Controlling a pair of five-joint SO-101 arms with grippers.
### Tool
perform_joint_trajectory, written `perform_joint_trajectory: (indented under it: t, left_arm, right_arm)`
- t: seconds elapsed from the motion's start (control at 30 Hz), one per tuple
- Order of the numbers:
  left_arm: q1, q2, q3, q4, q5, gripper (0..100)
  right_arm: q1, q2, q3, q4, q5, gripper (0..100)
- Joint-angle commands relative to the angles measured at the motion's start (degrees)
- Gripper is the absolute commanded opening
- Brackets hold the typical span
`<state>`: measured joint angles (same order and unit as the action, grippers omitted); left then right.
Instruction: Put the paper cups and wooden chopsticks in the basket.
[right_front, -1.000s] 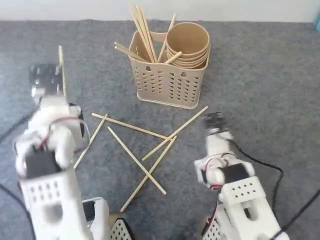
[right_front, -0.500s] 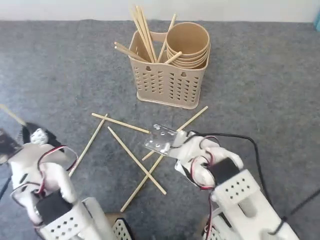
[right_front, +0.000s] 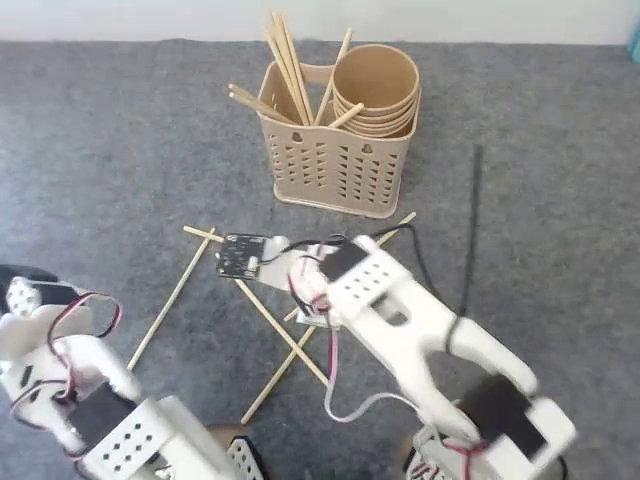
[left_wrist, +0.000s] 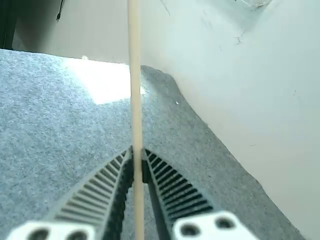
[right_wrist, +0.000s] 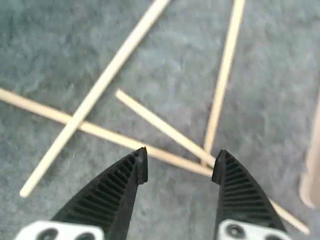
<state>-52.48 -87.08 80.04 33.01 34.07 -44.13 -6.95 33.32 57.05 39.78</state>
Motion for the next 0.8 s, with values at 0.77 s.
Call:
perform_joint_trajectory:
  t: [0.77]
  left_arm:
    - [-0.44,-0.88,0.22,-2.64,0.62,1]
  right_arm:
    - [3.47,17.8,-12.04,-4.26,0.44,1.3]
